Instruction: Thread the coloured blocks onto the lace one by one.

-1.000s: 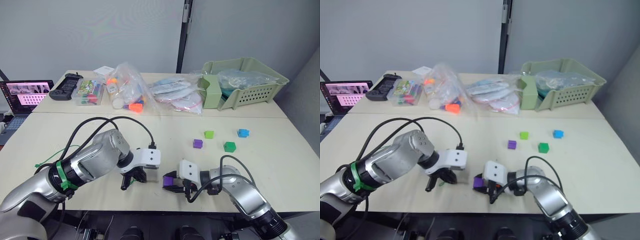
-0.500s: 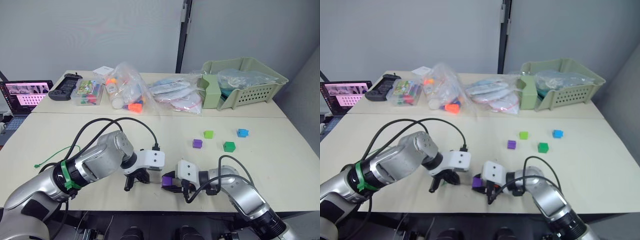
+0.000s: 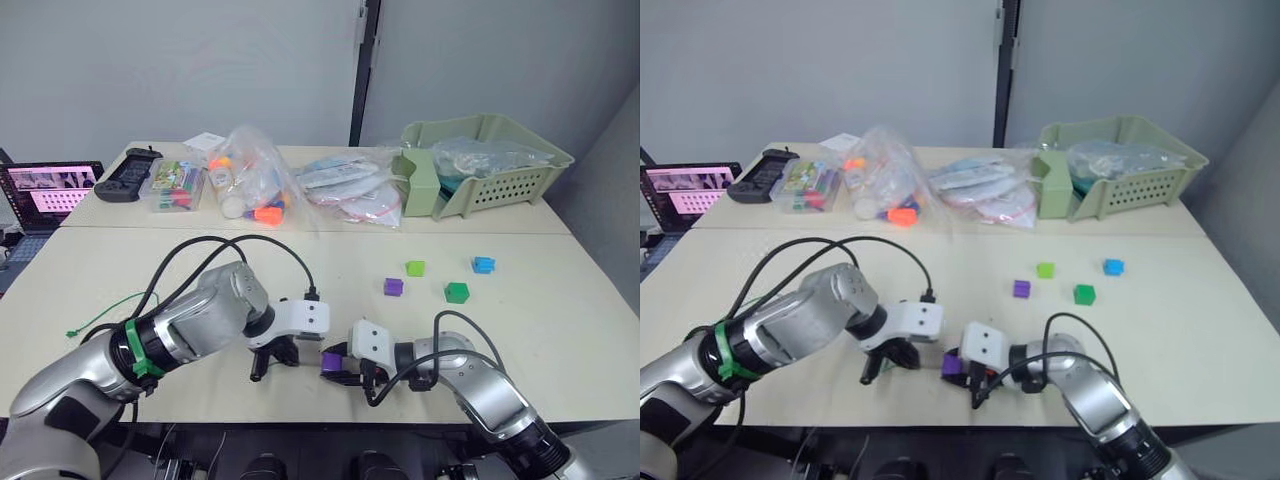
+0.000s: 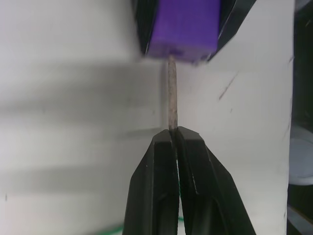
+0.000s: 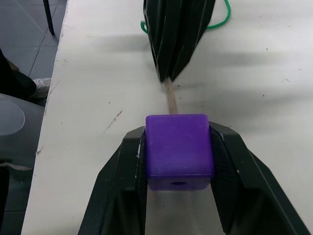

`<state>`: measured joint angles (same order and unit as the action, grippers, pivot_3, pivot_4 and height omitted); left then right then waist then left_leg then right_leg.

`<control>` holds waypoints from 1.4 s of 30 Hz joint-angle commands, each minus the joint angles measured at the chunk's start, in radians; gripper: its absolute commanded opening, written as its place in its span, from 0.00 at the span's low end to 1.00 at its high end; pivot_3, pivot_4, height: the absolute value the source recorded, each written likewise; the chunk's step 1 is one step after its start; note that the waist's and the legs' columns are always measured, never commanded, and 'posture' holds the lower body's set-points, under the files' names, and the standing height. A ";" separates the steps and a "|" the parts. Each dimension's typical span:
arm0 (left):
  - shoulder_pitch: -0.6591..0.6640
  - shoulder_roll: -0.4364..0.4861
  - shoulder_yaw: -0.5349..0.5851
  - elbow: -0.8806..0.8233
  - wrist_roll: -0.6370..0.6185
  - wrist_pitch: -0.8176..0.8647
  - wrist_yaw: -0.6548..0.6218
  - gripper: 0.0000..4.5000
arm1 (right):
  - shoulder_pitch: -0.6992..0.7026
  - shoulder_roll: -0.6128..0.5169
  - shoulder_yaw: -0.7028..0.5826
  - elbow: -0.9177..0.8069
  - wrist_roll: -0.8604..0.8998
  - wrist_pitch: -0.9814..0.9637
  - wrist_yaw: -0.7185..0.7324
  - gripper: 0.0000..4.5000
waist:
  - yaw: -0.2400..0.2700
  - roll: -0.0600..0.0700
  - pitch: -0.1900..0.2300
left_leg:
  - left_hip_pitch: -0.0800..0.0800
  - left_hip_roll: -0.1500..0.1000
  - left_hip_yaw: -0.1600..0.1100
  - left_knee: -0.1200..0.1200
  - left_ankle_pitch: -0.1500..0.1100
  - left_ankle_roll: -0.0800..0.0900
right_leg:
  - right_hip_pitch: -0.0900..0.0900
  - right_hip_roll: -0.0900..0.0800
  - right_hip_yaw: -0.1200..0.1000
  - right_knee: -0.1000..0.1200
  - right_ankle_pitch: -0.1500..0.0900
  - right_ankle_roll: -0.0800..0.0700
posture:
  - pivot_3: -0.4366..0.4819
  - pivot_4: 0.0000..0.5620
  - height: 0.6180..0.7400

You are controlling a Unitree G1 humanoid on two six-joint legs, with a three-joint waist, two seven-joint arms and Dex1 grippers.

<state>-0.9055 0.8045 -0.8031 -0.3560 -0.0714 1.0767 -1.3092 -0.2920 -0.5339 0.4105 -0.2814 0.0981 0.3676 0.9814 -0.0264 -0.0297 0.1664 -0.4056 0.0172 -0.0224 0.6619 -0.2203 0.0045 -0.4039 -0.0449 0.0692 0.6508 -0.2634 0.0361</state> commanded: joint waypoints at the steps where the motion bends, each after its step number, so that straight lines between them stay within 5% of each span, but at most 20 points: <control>1: -0.023 -0.041 0.022 -0.015 -0.021 -0.001 0.014 0.00 | 0.004 0.004 0.017 -0.006 -0.002 0.003 0.002 0.26 | 0.005 0.000 0.000 | 0.000 0.000 0.000 0.000 0.000 0.000 | 0.000 0.000 0.000 0.000 0.000 0.000 | 0.48 0.27 1.00; 19: 0.014 -0.169 0.041 0.093 -0.022 -0.136 0.069 0.00 | 0.000 0.017 0.018 -0.014 0.000 0.020 -0.008 0.26 | 0.012 0.000 0.000 | 0.001 -0.001 0.000 0.002 0.000 0.000 | 0.000 0.000 0.001 0.004 0.000 0.000 | 0.48 0.27 1.00; 29: 0.049 -0.028 0.179 0.137 -0.041 -0.301 -0.007 0.71 | 0.031 -0.012 -0.002 -0.015 0.004 0.029 -0.007 0.26 | 0.010 0.000 0.000 | 0.000 -0.001 0.000 0.004 0.000 0.000 | -0.001 0.000 0.001 0.006 -0.001 -0.001 | 0.48 0.27 1.00; 35: 0.220 0.054 0.328 0.117 -0.111 -0.478 -0.043 0.71 | 0.042 -0.028 -0.017 -0.018 0.010 0.027 0.000 0.26 | 0.015 0.000 0.000 | 0.000 -0.001 -0.001 0.004 0.000 0.000 | -0.001 -0.001 0.001 0.006 -0.001 -0.001 | 0.48 0.27 1.00; 38: 0.351 -0.015 0.443 0.119 -0.177 -0.569 0.031 0.71 | 0.042 -0.035 -0.022 -0.022 0.013 0.031 0.006 0.26 | 0.022 0.000 0.000 | -0.001 -0.002 -0.001 0.004 0.000 0.000 | 0.000 -0.002 0.000 0.005 -0.001 -0.001 | 0.48 0.27 1.00; 42: 0.423 -0.071 0.445 0.167 -0.116 -0.663 0.106 0.71 | 0.041 -0.042 -0.028 -0.031 0.021 0.042 0.012 0.26 | 0.024 0.000 0.000 | -0.001 -0.002 -0.001 0.005 0.000 0.000 | 0.000 -0.002 0.000 0.005 0.000 -0.001 | 0.48 0.27 1.00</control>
<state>-0.4829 0.7465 -0.3845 -0.1872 -0.1964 0.4527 -1.2344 -0.2634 -0.5579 0.3823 -0.3042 0.1082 0.3898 0.9794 -0.0025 -0.0295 0.1663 -0.4060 0.0153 -0.0233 0.6672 -0.2202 0.0044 -0.4036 -0.0473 0.0691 0.6557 -0.2639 0.0353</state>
